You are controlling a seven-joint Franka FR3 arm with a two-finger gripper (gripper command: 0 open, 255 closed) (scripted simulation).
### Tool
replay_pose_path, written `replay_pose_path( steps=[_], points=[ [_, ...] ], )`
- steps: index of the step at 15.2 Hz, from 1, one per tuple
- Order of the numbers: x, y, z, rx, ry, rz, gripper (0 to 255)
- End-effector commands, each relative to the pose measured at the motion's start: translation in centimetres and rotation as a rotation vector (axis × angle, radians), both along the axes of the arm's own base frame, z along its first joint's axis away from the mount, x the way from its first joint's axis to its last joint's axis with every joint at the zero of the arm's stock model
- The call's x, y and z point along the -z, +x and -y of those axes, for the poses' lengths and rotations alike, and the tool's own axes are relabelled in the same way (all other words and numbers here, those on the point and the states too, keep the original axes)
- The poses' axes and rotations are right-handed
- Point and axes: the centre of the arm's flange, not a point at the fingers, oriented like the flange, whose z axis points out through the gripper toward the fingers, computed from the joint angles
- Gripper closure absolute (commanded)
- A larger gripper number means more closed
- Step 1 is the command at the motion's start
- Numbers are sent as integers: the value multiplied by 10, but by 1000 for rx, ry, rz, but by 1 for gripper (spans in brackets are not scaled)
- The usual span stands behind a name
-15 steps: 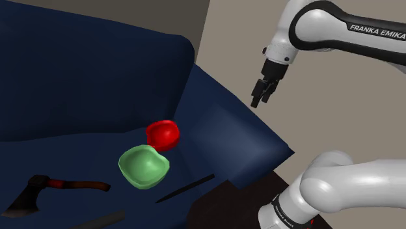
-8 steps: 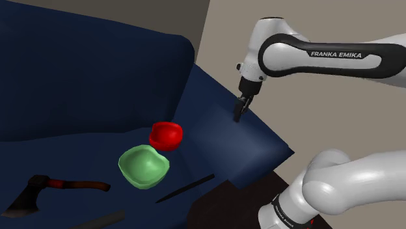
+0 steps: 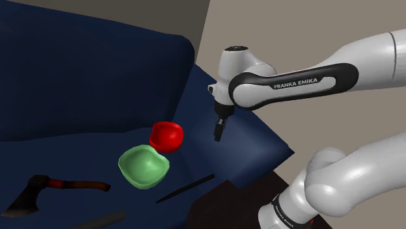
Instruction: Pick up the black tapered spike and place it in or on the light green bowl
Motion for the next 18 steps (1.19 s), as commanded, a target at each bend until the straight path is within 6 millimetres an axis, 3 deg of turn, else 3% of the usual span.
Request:
replay_pose_path(
  steps=[1,9,18],
  points=[
    [21,1,-17,-68,-15,-3,0],
    [116,-1,-78,-328,-79,-24,0],
    [228,-23,-136,-621,-150,-46,0]
  ],
)
